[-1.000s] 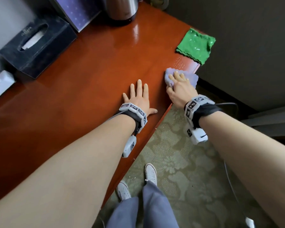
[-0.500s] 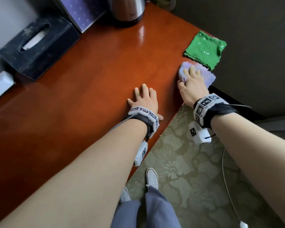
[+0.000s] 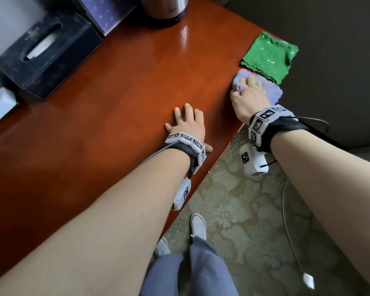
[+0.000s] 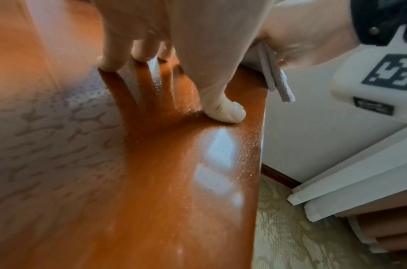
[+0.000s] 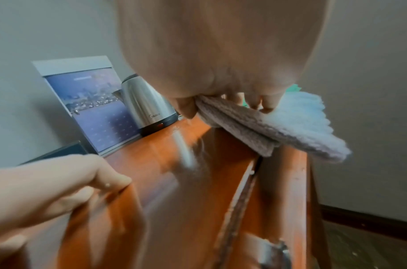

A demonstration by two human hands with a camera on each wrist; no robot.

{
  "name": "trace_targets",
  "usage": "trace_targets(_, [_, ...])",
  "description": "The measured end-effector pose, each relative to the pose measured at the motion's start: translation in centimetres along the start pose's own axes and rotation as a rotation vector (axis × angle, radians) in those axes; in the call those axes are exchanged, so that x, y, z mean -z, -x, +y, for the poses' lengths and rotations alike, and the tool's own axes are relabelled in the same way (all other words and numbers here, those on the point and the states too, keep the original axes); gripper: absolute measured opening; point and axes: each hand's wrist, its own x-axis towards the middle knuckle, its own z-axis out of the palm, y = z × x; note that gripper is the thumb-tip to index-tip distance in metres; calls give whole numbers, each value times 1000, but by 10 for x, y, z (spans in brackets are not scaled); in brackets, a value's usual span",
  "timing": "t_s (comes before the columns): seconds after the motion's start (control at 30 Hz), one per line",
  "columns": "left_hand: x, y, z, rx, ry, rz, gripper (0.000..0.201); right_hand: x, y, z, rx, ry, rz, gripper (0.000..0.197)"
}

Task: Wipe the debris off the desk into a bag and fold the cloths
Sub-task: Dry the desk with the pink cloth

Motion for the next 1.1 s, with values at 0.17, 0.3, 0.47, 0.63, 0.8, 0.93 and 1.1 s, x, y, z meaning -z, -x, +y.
trace_targets(0.17, [-1, 1, 1, 3, 5, 29, 116, -6, -3, -29, 178, 5, -40, 37])
trace_targets(0.3, [-2, 1, 0, 7, -12, 23, 115, 6, -9, -4, 166, -56, 22, 20])
trace_targets(0.47, [-3, -1, -2, 9, -46, 29, 116, 5, -6, -2, 63, 16, 33, 42])
trace_targets(0.63, [-5, -3, -3, 21, -52, 57, 115, -4, 10, -46, 273, -11, -93, 33])
trace_targets(0.8, [-5, -3, -6, 18, -69, 36, 117, 21, 38, -56, 64, -665, -102, 38])
trace_targets(0.93, [-8, -1, -7, -6, -49, 69, 114, 38, 29, -58, -218, -1270, 5, 36])
trace_targets(1.1, [-9, -1, -7, 5, -52, 70, 117, 35, 32, -35, -415, -804, 196, 39])
